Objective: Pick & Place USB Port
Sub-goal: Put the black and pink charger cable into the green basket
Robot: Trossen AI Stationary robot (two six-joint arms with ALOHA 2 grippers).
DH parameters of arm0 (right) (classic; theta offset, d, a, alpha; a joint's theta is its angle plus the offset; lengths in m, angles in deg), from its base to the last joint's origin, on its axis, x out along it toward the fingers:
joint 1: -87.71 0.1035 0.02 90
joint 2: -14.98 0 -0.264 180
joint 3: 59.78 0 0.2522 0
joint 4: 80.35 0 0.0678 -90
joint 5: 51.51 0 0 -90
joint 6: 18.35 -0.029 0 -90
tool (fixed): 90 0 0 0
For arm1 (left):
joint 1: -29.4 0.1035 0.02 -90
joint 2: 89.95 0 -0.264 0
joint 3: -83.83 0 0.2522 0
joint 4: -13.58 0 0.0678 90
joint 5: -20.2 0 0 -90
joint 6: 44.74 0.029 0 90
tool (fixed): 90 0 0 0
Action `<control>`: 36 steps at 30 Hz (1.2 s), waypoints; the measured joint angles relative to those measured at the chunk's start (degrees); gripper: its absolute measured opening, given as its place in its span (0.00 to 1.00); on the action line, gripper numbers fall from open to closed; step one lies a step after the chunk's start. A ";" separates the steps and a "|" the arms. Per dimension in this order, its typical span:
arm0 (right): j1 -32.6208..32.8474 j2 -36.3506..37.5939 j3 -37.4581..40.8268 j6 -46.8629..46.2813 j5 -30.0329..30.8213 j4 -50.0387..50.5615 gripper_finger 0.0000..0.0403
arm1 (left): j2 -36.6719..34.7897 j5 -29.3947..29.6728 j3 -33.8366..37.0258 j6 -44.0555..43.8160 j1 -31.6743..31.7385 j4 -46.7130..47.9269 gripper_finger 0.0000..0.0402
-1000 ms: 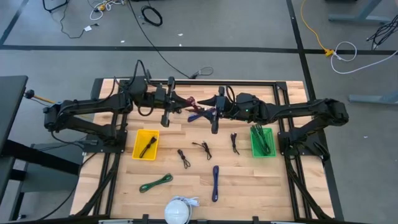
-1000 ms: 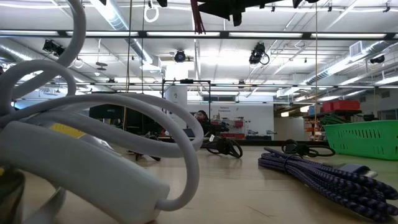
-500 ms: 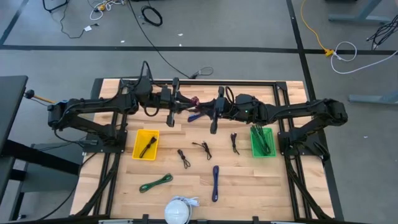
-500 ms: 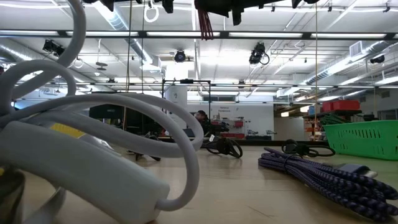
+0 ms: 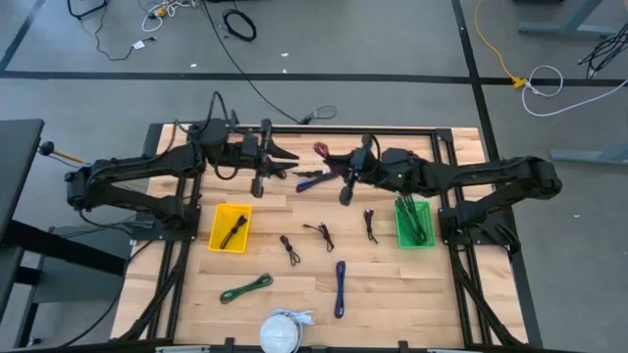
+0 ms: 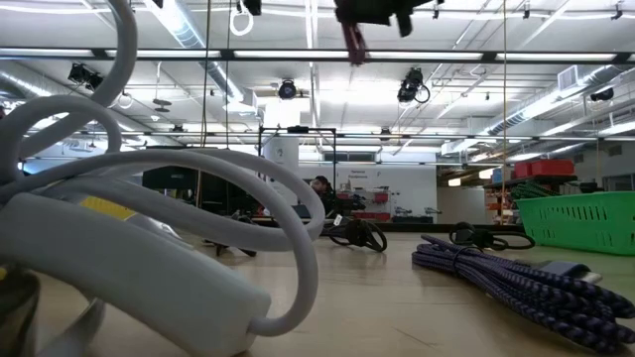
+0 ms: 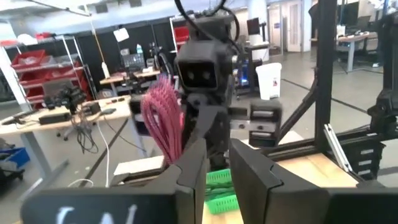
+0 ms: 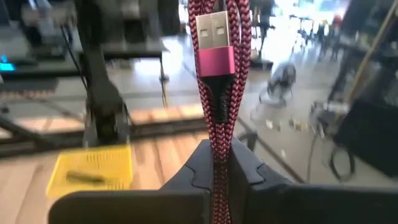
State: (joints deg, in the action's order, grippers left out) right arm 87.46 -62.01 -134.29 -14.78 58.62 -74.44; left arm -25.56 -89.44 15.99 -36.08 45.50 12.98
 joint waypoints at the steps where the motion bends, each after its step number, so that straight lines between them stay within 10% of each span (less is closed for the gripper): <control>1: 0.65 1.03 0.00 -0.80 1.09 2.79 0.03 | -1.14 0.00 -0.02 0.08 0.44 1.83 0.19; 9: 10.11 9.14 0.00 -19.16 17.37 32.49 0.03 | -9.06 3.05 -0.02 2.81 3.48 21.13 0.19; 18: 25.07 11.49 0.00 -60.22 26.87 66.31 0.03 | -13.19 10.32 -0.02 5.53 3.97 31.69 0.18; 27: 34.76 5.93 0.02 -96.93 25.17 86.99 0.03 | -13.45 10.43 0.03 5.58 3.97 32.71 0.18; 36: 36.78 -3.32 0.07 -111.35 17.77 95.63 0.03 | -13.43 10.41 0.11 5.62 3.93 33.64 0.18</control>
State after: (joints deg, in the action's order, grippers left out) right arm 124.24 -65.33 -134.23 -126.13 76.39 21.19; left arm -38.99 -79.03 16.10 -30.47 49.43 46.62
